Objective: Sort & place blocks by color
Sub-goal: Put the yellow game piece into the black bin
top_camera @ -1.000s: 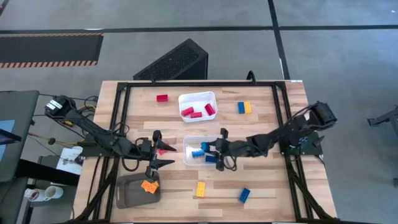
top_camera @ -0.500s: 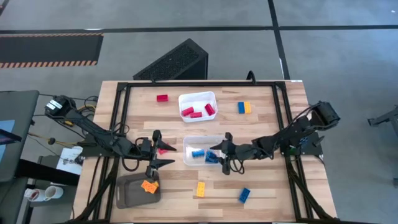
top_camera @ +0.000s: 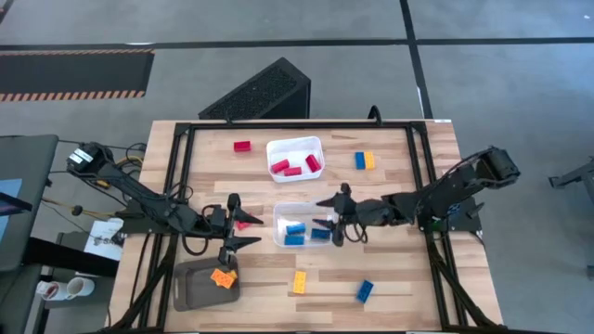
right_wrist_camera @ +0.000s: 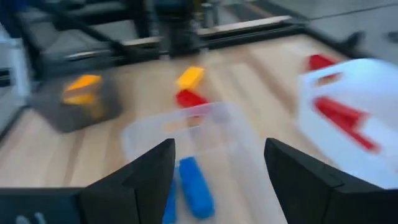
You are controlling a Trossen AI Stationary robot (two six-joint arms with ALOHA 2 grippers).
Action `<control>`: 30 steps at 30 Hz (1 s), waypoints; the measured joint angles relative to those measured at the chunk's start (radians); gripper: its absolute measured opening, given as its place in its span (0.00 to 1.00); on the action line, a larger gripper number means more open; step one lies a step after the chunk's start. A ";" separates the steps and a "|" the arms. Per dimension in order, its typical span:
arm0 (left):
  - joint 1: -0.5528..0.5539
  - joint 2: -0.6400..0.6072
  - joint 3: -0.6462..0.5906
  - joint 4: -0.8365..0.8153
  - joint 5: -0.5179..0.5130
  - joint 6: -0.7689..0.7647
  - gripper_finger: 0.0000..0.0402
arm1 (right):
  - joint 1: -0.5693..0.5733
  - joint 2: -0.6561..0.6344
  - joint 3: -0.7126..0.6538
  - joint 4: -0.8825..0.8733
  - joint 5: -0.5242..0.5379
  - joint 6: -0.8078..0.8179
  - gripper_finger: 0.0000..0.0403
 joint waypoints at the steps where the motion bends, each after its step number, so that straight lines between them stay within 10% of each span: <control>1: 0.000 0.000 0.000 0.002 -0.005 -0.005 0.51 | -0.008 -0.025 0.000 -0.037 0.038 0.003 0.67; 8: 0.000 0.000 0.000 -0.001 -0.008 -0.048 0.51 | -0.165 -0.257 0.000 -0.433 0.359 0.146 0.67; 15: 0.000 0.000 0.000 -0.001 -0.032 -0.042 0.51 | -0.360 -0.297 -0.001 -0.783 0.212 0.335 0.67; 30: 0.023 0.000 0.000 -0.028 -0.058 -0.042 0.51 | -0.852 -0.129 0.011 -0.859 -0.081 0.278 0.67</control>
